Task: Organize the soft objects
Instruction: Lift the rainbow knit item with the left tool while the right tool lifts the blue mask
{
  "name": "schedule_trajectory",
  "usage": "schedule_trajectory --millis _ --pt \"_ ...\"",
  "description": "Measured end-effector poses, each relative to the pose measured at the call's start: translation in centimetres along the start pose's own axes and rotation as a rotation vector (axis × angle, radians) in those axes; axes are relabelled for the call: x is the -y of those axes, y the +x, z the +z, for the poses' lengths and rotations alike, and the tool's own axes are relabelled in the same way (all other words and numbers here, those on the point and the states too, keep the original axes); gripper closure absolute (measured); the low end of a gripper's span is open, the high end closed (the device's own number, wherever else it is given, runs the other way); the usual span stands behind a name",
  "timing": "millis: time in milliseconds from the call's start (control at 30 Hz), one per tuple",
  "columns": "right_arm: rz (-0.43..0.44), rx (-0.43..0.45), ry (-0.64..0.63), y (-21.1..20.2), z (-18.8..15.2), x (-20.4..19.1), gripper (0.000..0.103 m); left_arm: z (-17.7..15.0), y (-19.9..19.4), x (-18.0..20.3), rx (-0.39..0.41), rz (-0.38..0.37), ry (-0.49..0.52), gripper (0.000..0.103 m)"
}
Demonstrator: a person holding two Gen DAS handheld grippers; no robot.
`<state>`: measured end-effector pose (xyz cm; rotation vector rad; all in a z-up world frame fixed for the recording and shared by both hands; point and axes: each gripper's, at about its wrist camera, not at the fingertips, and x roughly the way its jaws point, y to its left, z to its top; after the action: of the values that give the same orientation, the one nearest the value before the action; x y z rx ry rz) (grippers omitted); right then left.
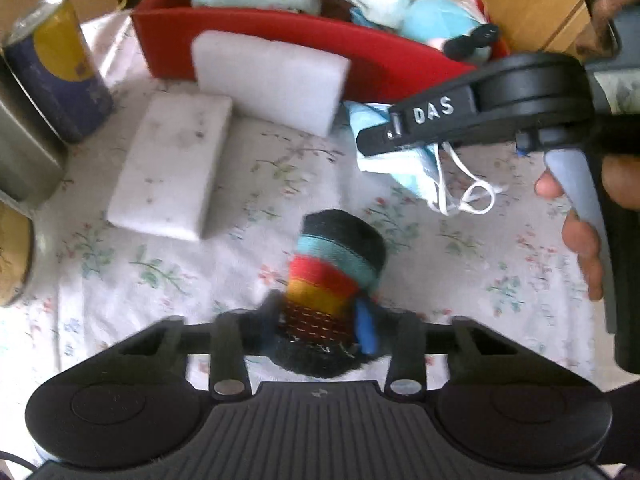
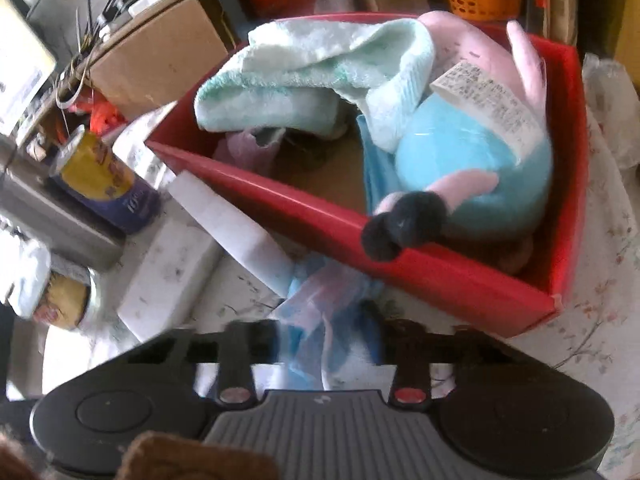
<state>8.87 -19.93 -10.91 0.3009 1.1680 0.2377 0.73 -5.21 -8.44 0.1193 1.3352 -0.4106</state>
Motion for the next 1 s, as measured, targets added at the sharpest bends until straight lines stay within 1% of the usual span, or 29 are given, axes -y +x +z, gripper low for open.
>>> schedule_trajectory --millis 33,133,200,267,333,400,500,600,833,867,1000 --pt "0.018 -0.010 0.018 -0.2 -0.3 0.5 0.103 0.0 0.0 0.0 -0.006 -0.009 -0.004 0.074" --pt "0.056 -0.033 0.014 -0.9 -1.3 1.0 0.103 -0.1 -0.2 0.1 -0.004 -0.005 -0.006 0.074" --pt "0.121 -0.055 0.013 -1.9 -2.3 0.8 0.103 -0.2 -0.4 -0.2 -0.007 -0.018 -0.019 0.074" --pt "0.153 -0.044 -0.014 -3.3 -2.8 0.3 0.103 -0.3 -0.9 -0.4 -0.001 -0.025 -0.032 0.076" --pt "0.181 -0.027 -0.023 -4.7 -3.1 0.0 0.103 -0.2 -1.1 -0.8 0.003 -0.031 -0.041 0.080" --pt "0.201 -0.001 -0.022 -6.2 -3.3 -0.2 0.103 -0.1 -1.5 -1.1 0.012 -0.053 -0.060 0.085" --pt "0.238 0.053 -0.008 -8.3 -3.0 0.0 0.103 0.3 -2.7 -1.6 0.042 -0.068 -0.086 0.086" --pt "0.240 0.103 -0.003 -10.1 -2.7 0.4 0.103 1.2 -4.1 -2.3 0.081 -0.087 -0.117 0.086" --pt "0.242 0.172 0.027 -11.5 -1.5 0.9 0.103 2.7 -7.3 -3.1 0.177 -0.147 -0.164 0.087" --pt "0.247 0.182 0.028 -11.7 -1.4 0.9 0.103 2.7 -7.3 -2.4 0.191 -0.152 -0.169 0.087" --pt "0.241 0.240 0.007 -13.2 -1.0 0.5 0.103 3.9 -9.1 -2.7 0.263 -0.162 -0.190 0.087"
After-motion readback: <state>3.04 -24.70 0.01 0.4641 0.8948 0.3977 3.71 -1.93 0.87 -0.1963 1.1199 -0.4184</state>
